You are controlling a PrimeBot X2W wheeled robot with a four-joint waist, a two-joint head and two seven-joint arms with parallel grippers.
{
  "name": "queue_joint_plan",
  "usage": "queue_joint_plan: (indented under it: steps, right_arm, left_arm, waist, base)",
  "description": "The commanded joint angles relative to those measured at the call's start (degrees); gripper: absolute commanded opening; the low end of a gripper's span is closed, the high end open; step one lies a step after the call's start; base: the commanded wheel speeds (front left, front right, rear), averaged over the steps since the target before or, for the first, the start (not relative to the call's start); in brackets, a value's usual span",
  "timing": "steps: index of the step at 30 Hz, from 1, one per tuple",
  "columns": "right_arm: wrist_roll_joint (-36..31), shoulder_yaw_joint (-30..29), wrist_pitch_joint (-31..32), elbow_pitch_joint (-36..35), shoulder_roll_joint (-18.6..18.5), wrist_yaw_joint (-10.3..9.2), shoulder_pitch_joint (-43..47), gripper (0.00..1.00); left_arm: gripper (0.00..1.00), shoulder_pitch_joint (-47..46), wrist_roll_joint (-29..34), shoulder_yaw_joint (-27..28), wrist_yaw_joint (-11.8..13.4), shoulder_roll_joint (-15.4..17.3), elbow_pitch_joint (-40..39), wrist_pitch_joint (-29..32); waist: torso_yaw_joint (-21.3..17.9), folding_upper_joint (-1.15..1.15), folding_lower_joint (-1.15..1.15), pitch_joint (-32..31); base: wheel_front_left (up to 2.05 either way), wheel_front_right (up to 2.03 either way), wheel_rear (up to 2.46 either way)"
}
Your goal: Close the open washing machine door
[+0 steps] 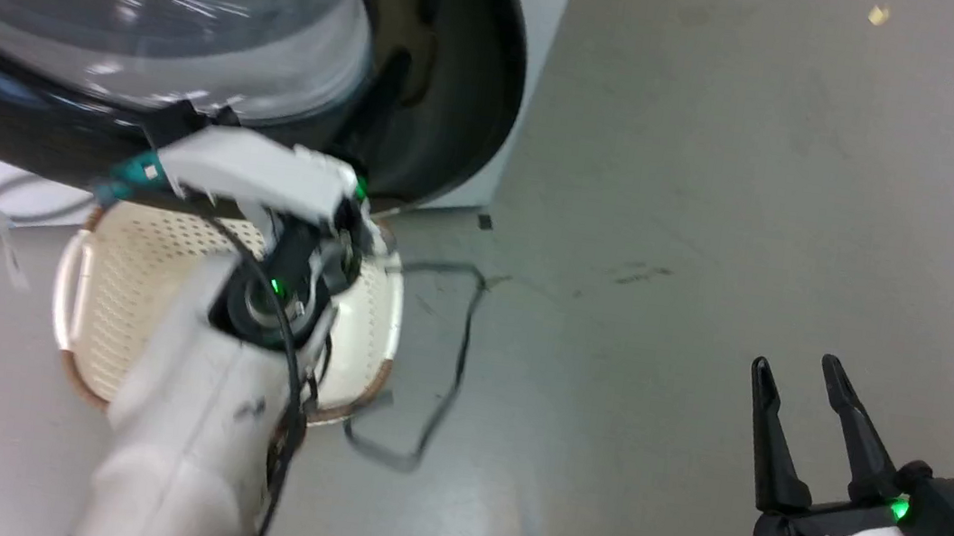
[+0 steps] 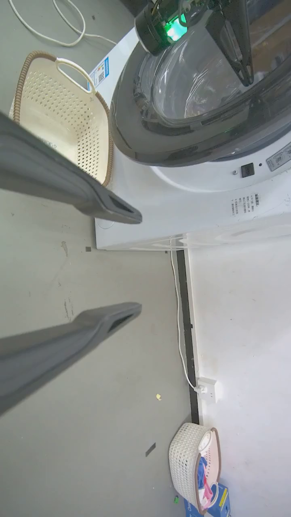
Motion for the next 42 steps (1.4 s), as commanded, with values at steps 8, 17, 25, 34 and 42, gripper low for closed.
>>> queue_joint_plan:
  steps: [8, 17, 25, 34, 42]
  right_arm:
    - [-2.5, -1.3, -0.3, -2.4, 0.0, 0.05, 2.4, 1.00]
    - [-4.4, -1.7, -0.3, -3.1, 0.0, 0.05, 6.6, 1.00]
    - [-5.1, -1.4, -0.3, -3.4, 0.0, 0.05, 8.7, 1.00]
    - [-6.2, -1.3, -0.3, -2.9, 0.0, 0.05, 10.8, 1.00]
    - [-6.7, -1.8, -0.3, -1.5, 0.0, 0.05, 11.5, 1.00]
  left_arm:
    - [1.00, 16.5, 11.3, -7.5, -0.4, 6.8, -12.8, -4.3]
    - [1.00, 26.9, 38.4, -12.8, 1.1, 17.9, -16.1, -15.7]
    - [1.00, 35.6, 60.3, -3.9, 9.1, 15.5, -24.4, -15.9]
    - [1.00, 46.2, 72.5, 3.1, 9.7, 11.0, -30.3, -15.9]
    - [1.00, 48.8, 80.5, 3.0, 7.8, 10.0, -30.9, -15.9]
  waist:
    - [8.8, -0.01, 0.00, -8.2]
    - [17.7, -0.01, 0.00, -15.7]
    - [22.0, -0.01, 0.00, -18.3]
    - [24.0, -0.01, 0.00, -19.9]
    - [23.7, -0.01, 0.00, -20.3]
  base:
    - [0.00, 0.00, 0.00]
    - [0.00, 0.00, 0.00]
    - [0.00, 0.00, 0.00]
    - [0.00, 0.00, 0.00]
    - [0.00, 0.00, 0.00]
